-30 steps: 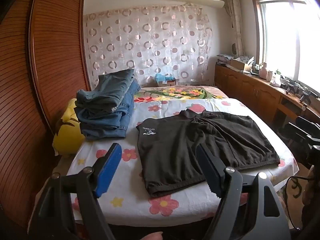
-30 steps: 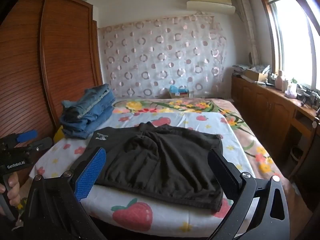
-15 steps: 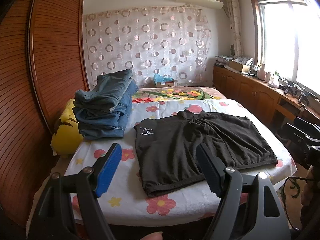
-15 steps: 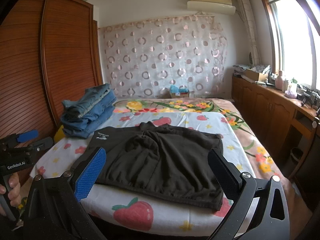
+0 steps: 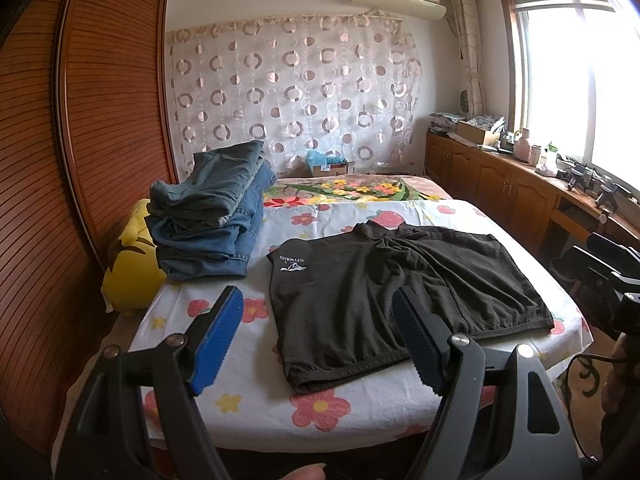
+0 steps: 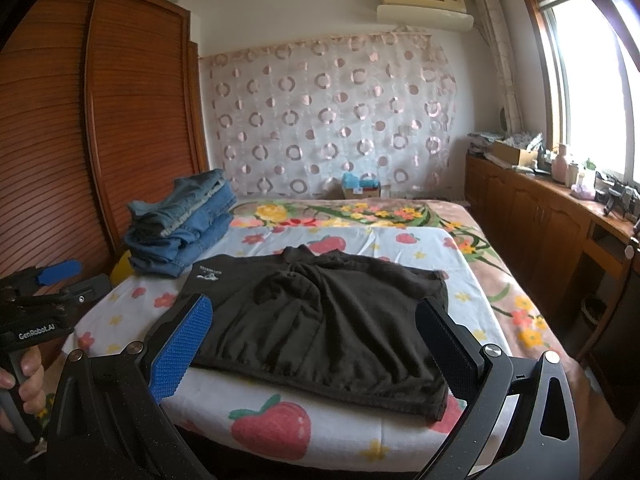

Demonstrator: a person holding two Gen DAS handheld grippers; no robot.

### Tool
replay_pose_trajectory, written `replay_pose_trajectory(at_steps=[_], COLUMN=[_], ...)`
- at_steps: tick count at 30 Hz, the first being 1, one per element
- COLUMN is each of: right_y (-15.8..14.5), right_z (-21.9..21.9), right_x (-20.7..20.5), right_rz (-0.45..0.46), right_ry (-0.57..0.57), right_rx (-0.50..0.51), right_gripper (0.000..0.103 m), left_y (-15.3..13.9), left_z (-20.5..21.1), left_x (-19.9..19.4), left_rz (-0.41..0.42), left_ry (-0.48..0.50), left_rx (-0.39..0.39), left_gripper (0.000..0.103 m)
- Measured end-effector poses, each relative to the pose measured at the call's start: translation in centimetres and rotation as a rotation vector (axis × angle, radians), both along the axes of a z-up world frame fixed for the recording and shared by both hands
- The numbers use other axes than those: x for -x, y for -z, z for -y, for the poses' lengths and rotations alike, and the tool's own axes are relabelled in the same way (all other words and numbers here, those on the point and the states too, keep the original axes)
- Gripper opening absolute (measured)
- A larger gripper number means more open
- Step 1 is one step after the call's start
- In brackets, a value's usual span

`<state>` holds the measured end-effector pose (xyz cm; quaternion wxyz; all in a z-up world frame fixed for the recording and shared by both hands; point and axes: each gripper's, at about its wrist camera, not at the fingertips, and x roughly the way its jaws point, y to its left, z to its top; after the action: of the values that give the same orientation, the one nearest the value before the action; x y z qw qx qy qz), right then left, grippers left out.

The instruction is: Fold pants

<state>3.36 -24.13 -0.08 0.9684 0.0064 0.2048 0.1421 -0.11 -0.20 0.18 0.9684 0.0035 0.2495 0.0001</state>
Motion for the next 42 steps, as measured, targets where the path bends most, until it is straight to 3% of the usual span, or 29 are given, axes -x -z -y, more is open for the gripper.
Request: replay_pose_trajectory(at_steps=[42], right_y=[-0.1], right_z=[0.0], right_x=[0.2], right_rz=[0.002], right_ry=[-0.001], right_rx=[-0.002], right_gripper=[0.103], left_y=[-0.5], left_z=[1.2], left_x=[0.4], left_rz=[0.007], left_ry=[0.006], left_rx=[0.0], left_gripper=[0.077])
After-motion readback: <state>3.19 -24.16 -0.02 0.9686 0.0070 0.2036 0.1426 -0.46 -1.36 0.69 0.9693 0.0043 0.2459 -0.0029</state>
